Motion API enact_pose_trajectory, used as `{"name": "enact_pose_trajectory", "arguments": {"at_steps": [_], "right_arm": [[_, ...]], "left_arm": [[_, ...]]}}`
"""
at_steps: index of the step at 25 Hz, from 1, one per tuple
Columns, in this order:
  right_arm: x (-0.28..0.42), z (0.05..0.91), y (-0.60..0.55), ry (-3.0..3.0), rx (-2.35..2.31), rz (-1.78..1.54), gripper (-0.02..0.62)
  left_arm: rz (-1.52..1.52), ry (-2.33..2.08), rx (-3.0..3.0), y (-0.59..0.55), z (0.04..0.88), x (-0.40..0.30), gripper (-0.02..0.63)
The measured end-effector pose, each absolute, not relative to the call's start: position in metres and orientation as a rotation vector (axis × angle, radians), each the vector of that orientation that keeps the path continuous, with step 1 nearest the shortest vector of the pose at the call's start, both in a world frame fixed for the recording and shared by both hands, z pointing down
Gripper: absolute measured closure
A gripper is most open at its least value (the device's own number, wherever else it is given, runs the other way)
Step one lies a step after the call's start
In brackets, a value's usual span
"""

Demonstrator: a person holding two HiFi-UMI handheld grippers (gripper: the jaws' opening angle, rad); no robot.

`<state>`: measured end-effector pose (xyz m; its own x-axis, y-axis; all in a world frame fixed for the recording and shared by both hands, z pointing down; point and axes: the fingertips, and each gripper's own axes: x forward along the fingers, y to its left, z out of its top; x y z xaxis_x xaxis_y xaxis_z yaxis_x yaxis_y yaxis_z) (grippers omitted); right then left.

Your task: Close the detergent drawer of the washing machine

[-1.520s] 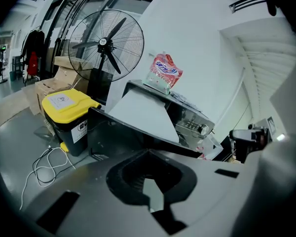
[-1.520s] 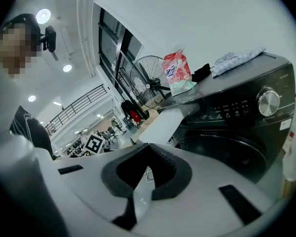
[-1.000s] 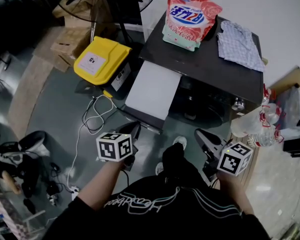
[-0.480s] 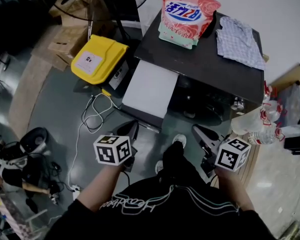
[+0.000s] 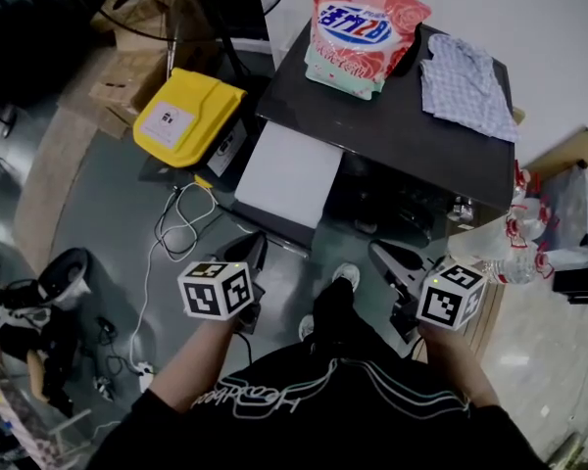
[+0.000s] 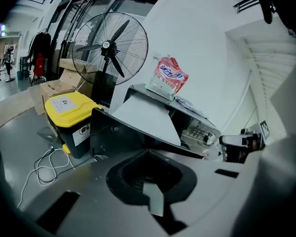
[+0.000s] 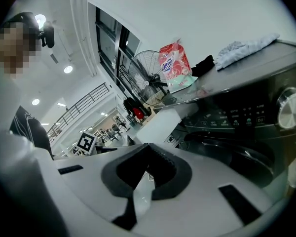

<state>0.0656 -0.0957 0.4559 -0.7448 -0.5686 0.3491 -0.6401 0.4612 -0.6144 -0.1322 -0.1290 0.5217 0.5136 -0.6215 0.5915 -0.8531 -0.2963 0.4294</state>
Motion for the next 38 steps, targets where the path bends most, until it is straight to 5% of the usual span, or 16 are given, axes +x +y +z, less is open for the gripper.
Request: {"name": "enact_pose_trajectory", "arguments": {"at_steps": [38], "right_arm": [[0.084,0.447,-0.174,-2.616,1.001,1.15,0.569]], "left_arm": [[0.385,-1.226,1.998,-0.213,0.515,-0.097,0.583]]}}
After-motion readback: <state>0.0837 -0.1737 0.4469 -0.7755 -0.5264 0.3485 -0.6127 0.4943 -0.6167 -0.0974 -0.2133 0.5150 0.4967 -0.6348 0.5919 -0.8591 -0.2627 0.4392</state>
